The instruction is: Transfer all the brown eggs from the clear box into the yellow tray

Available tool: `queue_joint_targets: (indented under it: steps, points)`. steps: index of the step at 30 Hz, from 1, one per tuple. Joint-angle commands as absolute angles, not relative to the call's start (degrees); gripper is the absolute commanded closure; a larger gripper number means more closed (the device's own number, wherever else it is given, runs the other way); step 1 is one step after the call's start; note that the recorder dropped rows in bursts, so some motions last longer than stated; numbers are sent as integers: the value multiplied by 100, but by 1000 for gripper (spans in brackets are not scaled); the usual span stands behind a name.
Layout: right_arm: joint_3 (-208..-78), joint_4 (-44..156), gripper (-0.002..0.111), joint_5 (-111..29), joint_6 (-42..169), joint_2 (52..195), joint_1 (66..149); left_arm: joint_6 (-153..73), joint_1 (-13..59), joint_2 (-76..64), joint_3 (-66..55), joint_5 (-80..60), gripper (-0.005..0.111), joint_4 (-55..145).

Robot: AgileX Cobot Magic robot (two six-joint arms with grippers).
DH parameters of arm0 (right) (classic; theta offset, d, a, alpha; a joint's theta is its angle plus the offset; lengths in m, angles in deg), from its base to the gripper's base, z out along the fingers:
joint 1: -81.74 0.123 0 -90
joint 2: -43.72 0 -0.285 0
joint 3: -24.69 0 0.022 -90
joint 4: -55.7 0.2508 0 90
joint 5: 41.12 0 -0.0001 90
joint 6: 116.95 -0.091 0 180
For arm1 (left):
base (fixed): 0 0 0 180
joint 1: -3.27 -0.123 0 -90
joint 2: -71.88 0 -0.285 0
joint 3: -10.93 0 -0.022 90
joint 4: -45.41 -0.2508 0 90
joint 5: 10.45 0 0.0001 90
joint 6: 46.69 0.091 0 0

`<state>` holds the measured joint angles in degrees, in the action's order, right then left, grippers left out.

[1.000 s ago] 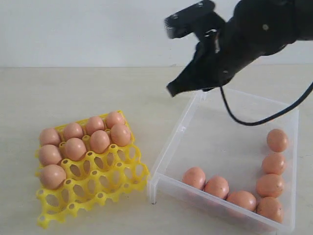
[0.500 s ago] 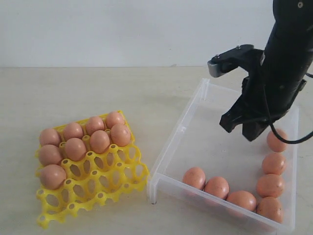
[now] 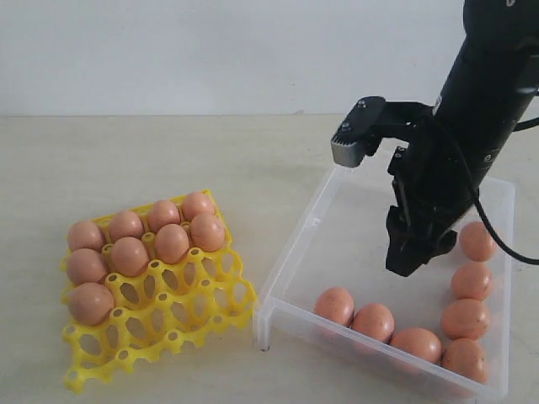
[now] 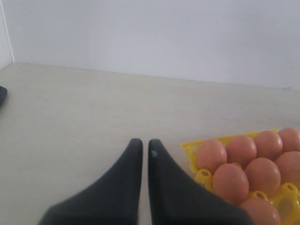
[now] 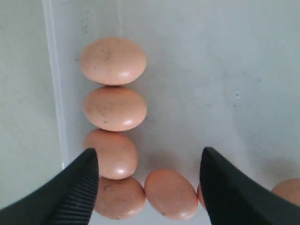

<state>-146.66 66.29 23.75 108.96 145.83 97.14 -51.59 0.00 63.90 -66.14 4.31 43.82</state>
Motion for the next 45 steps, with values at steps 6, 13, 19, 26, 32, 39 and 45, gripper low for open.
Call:
queue_joint_targets:
  steps: [6,13,19,26,32,39,45]
  points:
    - [-14680,6350,52,2884,12365,15468,9722,-5162,-15,6410,-6629,405,103,4368]
    - [-14680,6674,52,2884,13150,15682,9722,-5162,-15,6410,-6629,405,103,4368]
    - [-14669,6740,52,2884,13225,15922,9722,-5162,-15,6410,-6629,415,103,4368]
    - [-14669,6740,52,2884,13225,15950,9722,-5162,-15,6410,-6629,415,103,4368]
    - [-14669,6740,52,2884,13279,16014,9722,-5162,-15,6410,-6629,415,103,4368]
    - [-14415,6695,52,2884,13446,16204,9722,-5162,-15,6410,-6629,415,103,4368]
    - [-13924,6680,52,2884,13753,16204,9722,-5162,-15,6410,-6629,415,103,4368]
